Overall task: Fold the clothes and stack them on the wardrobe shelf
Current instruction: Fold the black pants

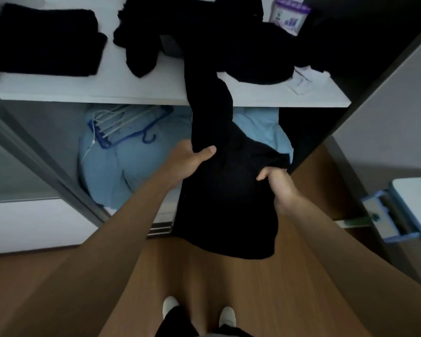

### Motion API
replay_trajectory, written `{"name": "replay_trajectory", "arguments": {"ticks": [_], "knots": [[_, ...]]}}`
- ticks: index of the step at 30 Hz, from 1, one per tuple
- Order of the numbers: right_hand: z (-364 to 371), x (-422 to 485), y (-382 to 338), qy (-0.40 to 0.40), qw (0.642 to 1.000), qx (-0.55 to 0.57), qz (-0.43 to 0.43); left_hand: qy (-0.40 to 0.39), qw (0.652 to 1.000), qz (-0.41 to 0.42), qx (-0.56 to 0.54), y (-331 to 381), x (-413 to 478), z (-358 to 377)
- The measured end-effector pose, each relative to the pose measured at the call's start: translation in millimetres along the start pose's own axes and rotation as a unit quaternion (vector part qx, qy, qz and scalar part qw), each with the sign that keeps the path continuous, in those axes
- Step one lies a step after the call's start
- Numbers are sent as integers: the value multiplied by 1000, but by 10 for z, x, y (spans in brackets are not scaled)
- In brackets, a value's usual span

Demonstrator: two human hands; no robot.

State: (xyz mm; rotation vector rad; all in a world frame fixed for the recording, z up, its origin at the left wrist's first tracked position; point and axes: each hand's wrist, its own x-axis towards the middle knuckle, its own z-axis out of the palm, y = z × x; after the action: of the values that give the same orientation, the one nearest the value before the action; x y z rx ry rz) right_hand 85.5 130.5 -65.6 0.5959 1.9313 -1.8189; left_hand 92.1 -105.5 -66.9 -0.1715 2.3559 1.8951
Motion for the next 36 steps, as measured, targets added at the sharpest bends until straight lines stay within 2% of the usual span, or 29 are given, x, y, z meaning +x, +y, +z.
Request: {"name": "replay_trajectory", "arguments": {"ticks": [2,4,6,8,10,12,14,16,18,22,25,26,28,30,33,36], "knots": [[-177,13,143,-35,981,-189,-16,-14,997,41,62,114,-145,12],[-330,10,236,-65,935,-346,-46,-39,988,82,128,253,-287,61],[-451,-12,226,-46,920,-370,-123,-77,971,107,201,383,-401,148],[-530,-158,90,-43,913,-320,-251,-113,947,111,280,491,-510,252],[-587,-313,-90,-97,861,-318,-384,-154,912,103,365,554,-636,371],[-591,-421,-173,-167,790,-372,-458,-190,872,89,442,550,-786,493],[-547,-481,-137,-244,738,-426,-463,-201,852,63,479,486,-962,592],[-476,-528,-19,-319,714,-487,-388,-173,861,49,477,403,-1128,643],[-385,-603,130,-333,691,-547,-336,-127,873,40,469,341,-1253,612],[-126,-713,244,-228,668,-567,-426,-39,884,36,464,377,-1421,418],[22,-825,51,-166,696,-519,-468,-22,934,-9,355,352,-1539,125],[53,-855,-39,-170,712,-501,-463,-38,945,-32,323,290,-1600,4],[114,-940,-202,-201,738,-464,-447,-57,945,-64,317,71,-1744,-206],[177,-1019,-306,-231,756,-443,-423,-31,946,-81,313,-181,-1863,-347],[279,-1041,-365,-227,744,-457,-431,21,956,-74,282,-364,-1954,-469],[330,-1004,-363,-220,702,-513,-443,53,959,-51,272,-280,-1956,-578]]}}
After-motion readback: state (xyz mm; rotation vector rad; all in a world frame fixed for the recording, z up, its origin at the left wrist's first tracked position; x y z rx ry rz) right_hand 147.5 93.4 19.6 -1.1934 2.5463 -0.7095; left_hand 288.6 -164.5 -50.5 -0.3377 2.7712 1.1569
